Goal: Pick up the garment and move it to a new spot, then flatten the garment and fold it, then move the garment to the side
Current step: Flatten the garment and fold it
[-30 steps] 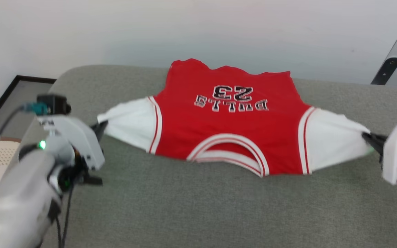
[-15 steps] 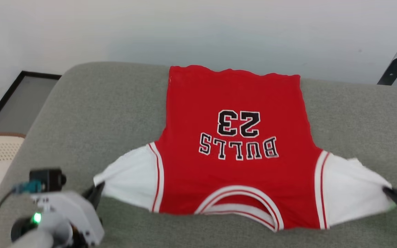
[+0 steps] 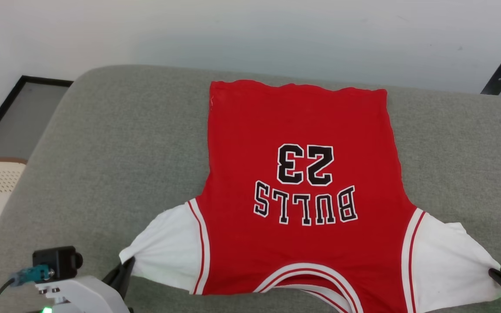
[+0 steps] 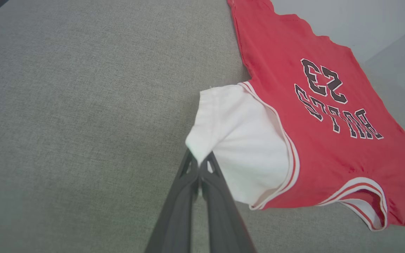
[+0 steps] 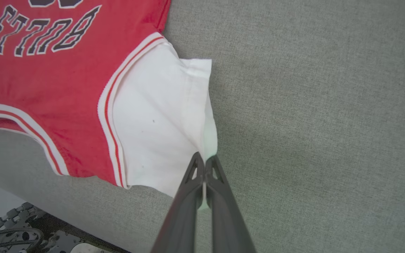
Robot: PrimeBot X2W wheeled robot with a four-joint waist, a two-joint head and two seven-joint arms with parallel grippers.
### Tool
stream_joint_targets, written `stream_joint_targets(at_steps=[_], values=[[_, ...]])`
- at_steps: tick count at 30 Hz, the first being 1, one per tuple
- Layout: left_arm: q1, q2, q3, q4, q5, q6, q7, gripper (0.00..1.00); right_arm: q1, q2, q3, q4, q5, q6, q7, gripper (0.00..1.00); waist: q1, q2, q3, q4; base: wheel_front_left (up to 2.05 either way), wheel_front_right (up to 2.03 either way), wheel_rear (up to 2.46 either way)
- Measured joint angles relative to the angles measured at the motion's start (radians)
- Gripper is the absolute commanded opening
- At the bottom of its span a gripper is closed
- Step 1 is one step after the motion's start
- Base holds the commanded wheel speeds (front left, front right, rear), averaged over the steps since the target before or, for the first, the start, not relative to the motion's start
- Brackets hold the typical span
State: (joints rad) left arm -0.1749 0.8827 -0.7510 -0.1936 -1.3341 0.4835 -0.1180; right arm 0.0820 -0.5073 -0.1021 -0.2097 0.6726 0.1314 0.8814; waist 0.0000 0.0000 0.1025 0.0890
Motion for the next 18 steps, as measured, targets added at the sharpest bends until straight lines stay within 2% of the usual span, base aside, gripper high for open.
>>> stream_joint_targets(at_steps=[6,18], values=[[-0.011,-0.011,-0.029,0.031,0.008,-0.004,0.035,0.00,-0.036,0.002,0.042,0.024,-0.066,0.000,0.036,0.00,0.0000,0.0001,0.006,-0.010,0.00,0.00,0.00],[-0.107,-0.113,-0.125,0.209,0.036,-0.063,0.148,0.00,-0.172,0.000,0.201,0.206,-0.119,0.000,0.058,0.00,0.0000,0.0000,-0.003,-0.015,0.00,0.00,0.00]])
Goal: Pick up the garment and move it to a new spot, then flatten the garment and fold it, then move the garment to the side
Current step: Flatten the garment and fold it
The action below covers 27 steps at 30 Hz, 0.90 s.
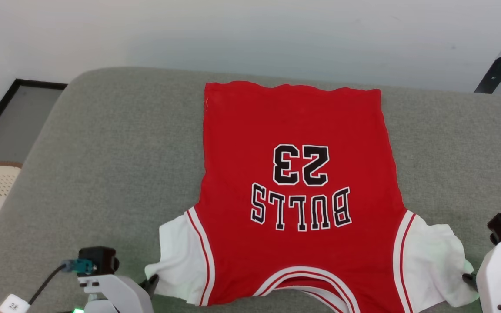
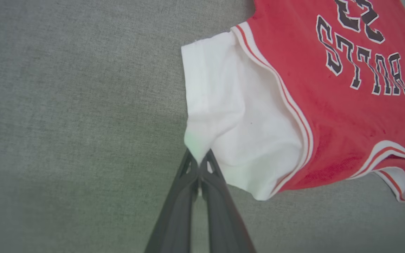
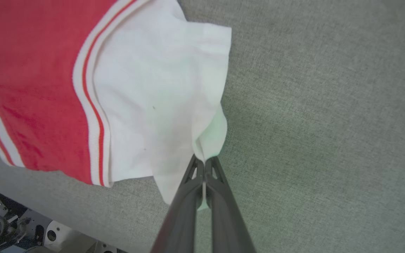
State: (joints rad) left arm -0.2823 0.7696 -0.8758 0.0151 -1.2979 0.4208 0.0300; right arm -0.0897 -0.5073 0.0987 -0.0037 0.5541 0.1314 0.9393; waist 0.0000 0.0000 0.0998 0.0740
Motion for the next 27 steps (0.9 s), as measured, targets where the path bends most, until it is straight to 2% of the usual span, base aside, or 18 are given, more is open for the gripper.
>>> stream_joint_targets(at_steps=[12,13,14,15,16,22,27], values=[[-0.005,-0.050,-0.007,0.129,-0.013,-0.041,0.003,0.00,-0.074,0.004,0.060,0.119,-0.010,0.000,0.051,0.00,0.0000,0.0000,-0.020,-0.014,0.00,0.00,0.00],[-0.005,-0.053,-0.006,0.135,-0.015,-0.046,0.003,0.00,-0.089,0.012,0.058,0.129,-0.012,0.000,0.056,0.05,-0.0001,0.0000,-0.020,-0.016,0.00,0.00,0.00],[-0.005,-0.056,-0.006,0.140,-0.016,-0.049,0.002,0.00,-0.102,0.016,0.058,0.136,-0.023,0.000,0.062,0.38,0.0000,0.0000,-0.020,-0.019,0.00,0.00,0.00],[-0.006,-0.059,-0.006,0.144,-0.016,-0.053,0.000,0.00,-0.115,0.018,0.062,0.141,-0.030,0.000,0.069,0.78,0.0000,0.0000,-0.021,-0.021,0.00,0.00,0.00],[-0.007,-0.063,-0.005,0.150,-0.016,-0.054,-0.003,0.00,-0.128,0.019,0.063,0.145,-0.036,0.000,0.074,1.00,-0.0001,0.0000,-0.022,-0.023,0.00,0.00,0.00],[-0.015,-0.085,0.003,0.169,-0.017,-0.072,-0.026,0.00,-0.167,0.031,0.034,0.146,-0.058,0.000,0.096,1.00,0.0000,0.0000,-0.032,-0.030,0.00,0.00,0.00],[-0.016,-0.091,0.004,0.178,-0.014,-0.079,-0.039,0.00,-0.164,0.038,-0.044,0.067,-0.072,0.000,0.085,1.00,0.0000,0.0000,-0.040,-0.028,0.00,0.00,0.00]])
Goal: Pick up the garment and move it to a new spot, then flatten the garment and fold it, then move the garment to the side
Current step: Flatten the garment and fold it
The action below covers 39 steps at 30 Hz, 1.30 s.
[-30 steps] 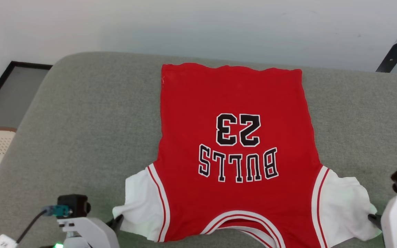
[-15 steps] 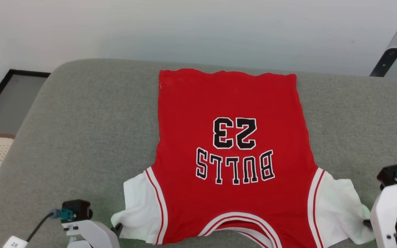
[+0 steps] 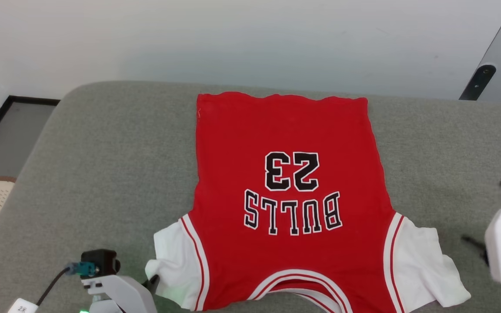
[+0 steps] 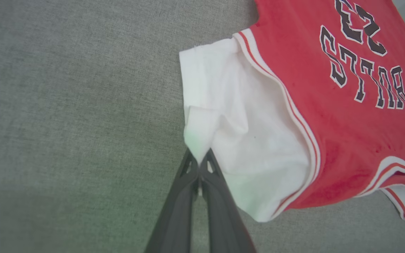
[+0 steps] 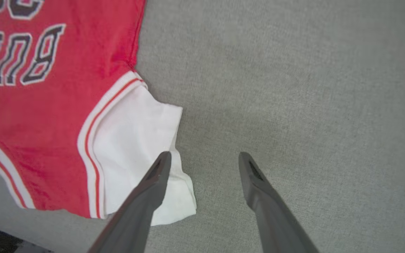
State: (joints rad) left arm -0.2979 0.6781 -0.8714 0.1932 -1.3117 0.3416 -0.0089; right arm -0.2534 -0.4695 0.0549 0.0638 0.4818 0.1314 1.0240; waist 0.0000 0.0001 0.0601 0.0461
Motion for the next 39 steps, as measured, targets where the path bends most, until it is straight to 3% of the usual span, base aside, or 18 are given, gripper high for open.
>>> stream_joint_targets(at_steps=[5,10,14,20,25,34,39], values=[[-0.002,-0.008,-0.001,0.009,0.008,-0.003,-0.014,0.00,0.025,0.034,-0.082,-0.123,-0.026,0.000,-0.111,1.00,0.0000,-0.0001,-0.003,0.010,0.00,0.00,0.00],[-0.009,-0.021,0.006,0.015,0.009,-0.010,-0.029,0.00,0.035,0.064,-0.107,-0.202,-0.078,0.000,-0.310,1.00,0.0000,0.0000,0.004,0.024,0.00,0.00,0.00],[-0.024,-0.027,0.017,0.020,0.009,-0.020,-0.043,0.00,-0.007,0.074,-0.082,-0.176,-0.119,0.000,-0.472,1.00,0.0000,0.0000,0.022,0.033,0.00,0.00,0.00],[-0.074,-0.048,0.023,0.029,0.028,-0.045,-0.055,0.00,-0.191,0.062,-0.004,-0.004,-0.154,0.000,-0.663,1.00,0.0000,-0.0001,0.068,0.049,0.00,0.00,0.00],[-0.136,-0.092,0.010,0.044,0.055,-0.078,-0.059,0.00,-0.372,0.033,0.067,0.190,-0.163,0.000,-0.696,1.00,0.0000,0.0000,0.115,0.079,0.00,0.00,0.00],[-0.256,-0.194,-0.021,0.102,0.097,-0.149,-0.059,0.00,-0.710,-0.058,0.221,0.474,-0.156,0.000,-0.658,1.00,0.0000,-0.0001,0.226,0.159,0.00,0.00,0.00],[-0.315,-0.242,-0.026,0.138,0.113,-0.188,-0.073,0.00,-0.847,-0.067,0.294,0.624,-0.137,0.000,-0.596,1.00,0.0000,0.0000,0.298,0.208,0.00,0.00,0.00]])
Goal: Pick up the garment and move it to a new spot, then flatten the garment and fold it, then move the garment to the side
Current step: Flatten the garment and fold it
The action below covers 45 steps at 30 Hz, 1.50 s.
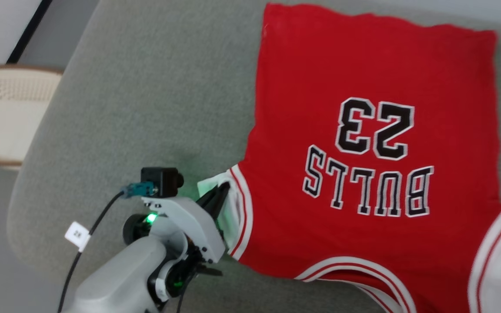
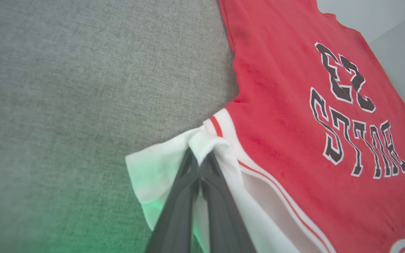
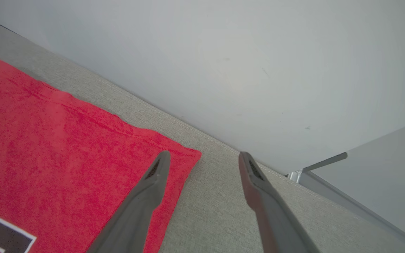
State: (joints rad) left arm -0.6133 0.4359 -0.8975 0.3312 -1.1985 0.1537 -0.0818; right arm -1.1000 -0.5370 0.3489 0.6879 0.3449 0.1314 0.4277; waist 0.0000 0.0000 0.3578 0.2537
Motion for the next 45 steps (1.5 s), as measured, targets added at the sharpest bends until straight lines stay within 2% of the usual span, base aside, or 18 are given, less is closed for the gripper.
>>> stream_joint_targets(at_steps=[6,14,20,21,22,23,32,40,45], values=[[-0.042,-0.045,-0.001,0.030,0.008,-0.040,-0.024,0.00,-0.130,-0.004,0.030,0.182,0.015,0.000,0.181,1.00,0.0000,0.0000,0.077,0.059,0.00,0.00,0.00],[-0.073,-0.101,-0.005,0.062,0.007,-0.092,-0.042,0.00,-0.252,0.002,-0.023,0.370,-0.030,0.000,0.349,1.00,0.0000,0.0000,0.151,0.133,0.00,0.00,0.00],[-0.089,-0.138,-0.008,0.081,0.001,-0.122,-0.051,0.00,-0.319,-0.003,-0.099,0.469,-0.094,0.000,0.370,1.00,0.0000,0.0000,0.185,0.178,0.00,0.00,0.00],[-0.091,-0.144,-0.009,0.085,0.001,-0.125,-0.051,0.00,-0.329,-0.003,-0.112,0.488,-0.109,0.000,0.371,0.84,0.0000,0.0000,0.190,0.184,0.00,0.00,0.00],[-0.093,-0.148,-0.009,0.089,0.001,-0.128,-0.052,0.00,-0.338,-0.003,-0.120,0.500,-0.126,0.000,0.371,0.14,0.0000,0.0000,0.194,0.189,0.00,0.00,0.00],[-0.094,-0.152,-0.010,0.094,0.001,-0.130,-0.053,0.00,-0.342,0.001,-0.125,0.509,-0.139,0.000,0.373,0.00,0.0000,0.0000,0.197,0.193,0.00,0.00,0.00],[-0.085,-0.163,-0.006,0.147,-0.018,-0.137,-0.056,0.00,-0.336,0.053,-0.191,0.558,-0.223,-0.001,0.362,0.00,0.0000,0.0000,0.152,0.197,0.00,0.00,0.00],[-0.033,-0.105,0.010,0.172,-0.039,-0.118,-0.051,0.00,-0.266,0.113,-0.178,0.571,-0.230,0.000,0.337,0.00,0.0000,0.0000,0.068,0.145,0.00,0.00,0.00],[0.001,-0.058,0.017,0.170,-0.051,-0.091,-0.039,0.00,-0.195,0.134,-0.129,0.538,-0.173,0.000,0.320,0.00,0.0001,0.0000,0.018,0.093,0.00,0.00,0.00]])
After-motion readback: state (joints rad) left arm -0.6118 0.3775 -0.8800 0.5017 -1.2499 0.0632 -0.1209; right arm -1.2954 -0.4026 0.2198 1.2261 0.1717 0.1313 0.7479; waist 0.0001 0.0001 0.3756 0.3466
